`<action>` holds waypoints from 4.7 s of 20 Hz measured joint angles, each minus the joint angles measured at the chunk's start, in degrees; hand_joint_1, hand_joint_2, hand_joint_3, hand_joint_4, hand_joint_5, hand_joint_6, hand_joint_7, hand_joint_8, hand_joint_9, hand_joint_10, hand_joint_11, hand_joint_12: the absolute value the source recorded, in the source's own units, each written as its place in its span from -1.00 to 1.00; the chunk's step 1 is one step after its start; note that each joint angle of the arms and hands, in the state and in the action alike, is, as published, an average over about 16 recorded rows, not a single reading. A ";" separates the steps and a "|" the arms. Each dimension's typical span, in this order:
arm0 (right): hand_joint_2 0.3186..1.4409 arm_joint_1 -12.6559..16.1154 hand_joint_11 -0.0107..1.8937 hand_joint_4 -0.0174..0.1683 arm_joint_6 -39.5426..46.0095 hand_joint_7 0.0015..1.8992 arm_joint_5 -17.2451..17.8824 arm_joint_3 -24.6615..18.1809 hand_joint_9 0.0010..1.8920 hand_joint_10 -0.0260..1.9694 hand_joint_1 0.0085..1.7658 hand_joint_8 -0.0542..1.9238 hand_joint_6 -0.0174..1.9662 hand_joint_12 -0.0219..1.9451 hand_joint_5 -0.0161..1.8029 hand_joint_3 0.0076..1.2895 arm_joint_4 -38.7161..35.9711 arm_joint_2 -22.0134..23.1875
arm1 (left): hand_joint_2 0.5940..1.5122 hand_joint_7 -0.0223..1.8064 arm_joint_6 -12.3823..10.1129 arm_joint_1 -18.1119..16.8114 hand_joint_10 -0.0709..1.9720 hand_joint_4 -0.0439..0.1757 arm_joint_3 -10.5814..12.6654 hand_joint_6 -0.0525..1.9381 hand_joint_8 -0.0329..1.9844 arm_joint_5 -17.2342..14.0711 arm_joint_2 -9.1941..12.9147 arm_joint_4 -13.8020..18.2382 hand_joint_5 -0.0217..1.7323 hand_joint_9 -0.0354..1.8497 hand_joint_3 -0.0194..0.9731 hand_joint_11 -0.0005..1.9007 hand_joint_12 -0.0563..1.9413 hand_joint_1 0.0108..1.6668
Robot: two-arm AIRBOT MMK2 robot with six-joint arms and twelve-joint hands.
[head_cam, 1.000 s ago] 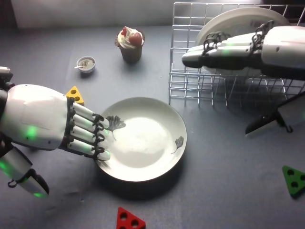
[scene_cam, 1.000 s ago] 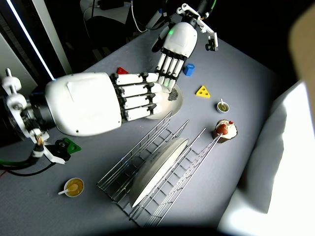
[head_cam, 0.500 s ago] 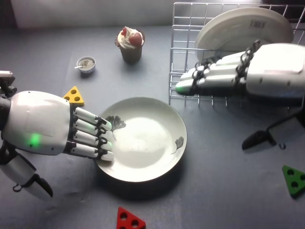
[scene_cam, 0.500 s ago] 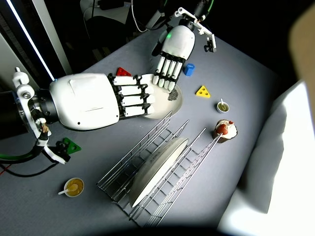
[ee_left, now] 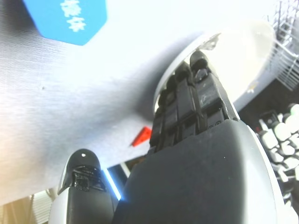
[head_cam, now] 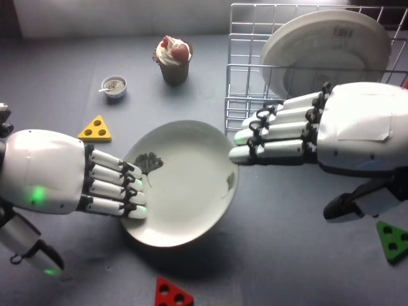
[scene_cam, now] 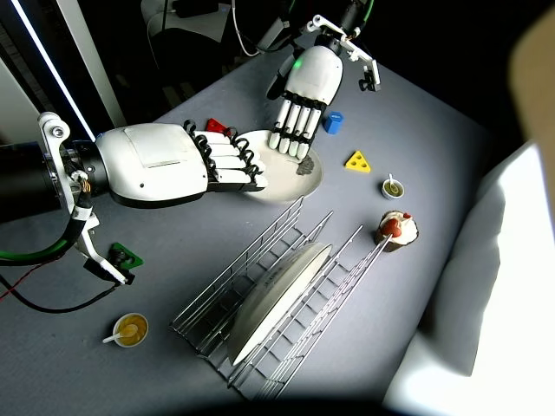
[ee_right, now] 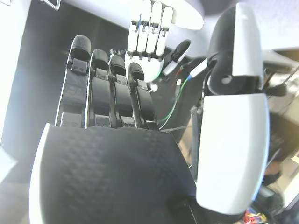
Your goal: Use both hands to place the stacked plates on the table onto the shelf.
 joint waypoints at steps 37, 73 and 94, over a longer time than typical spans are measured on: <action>-0.06 6.95 -0.63 -0.77 -20.79 -0.79 -14.74 4.59 -0.76 -0.96 0.37 -0.92 -0.96 -0.93 -0.72 -0.99 2.77 -19.50 | 0.09 -0.83 0.87 3.03 -0.95 -0.71 2.07 -0.99 -0.98 -1.90 -0.13 -1.80 -0.88 -0.76 -0.92 -0.80 -0.95 -0.93; 0.08 7.20 0.20 -0.82 -14.35 0.14 -16.48 0.81 0.15 -0.21 0.64 -0.42 0.01 -0.53 0.06 -0.99 14.87 -16.90 | 0.09 -0.78 0.23 -0.48 -0.93 -0.65 2.02 -0.97 -0.98 -2.97 2.05 -8.03 -0.83 -0.76 -0.92 -0.80 -0.93 -0.93; 0.16 20.08 0.40 -0.91 45.39 0.15 -19.89 -3.84 0.19 -0.08 0.57 -0.28 -0.11 -0.82 0.07 -0.99 -6.14 -8.58 | 0.09 -0.72 -6.34 -7.11 -0.92 -0.60 2.60 -0.94 -0.97 -7.76 7.97 -22.46 -0.76 -0.74 -0.92 -0.79 -0.93 -0.94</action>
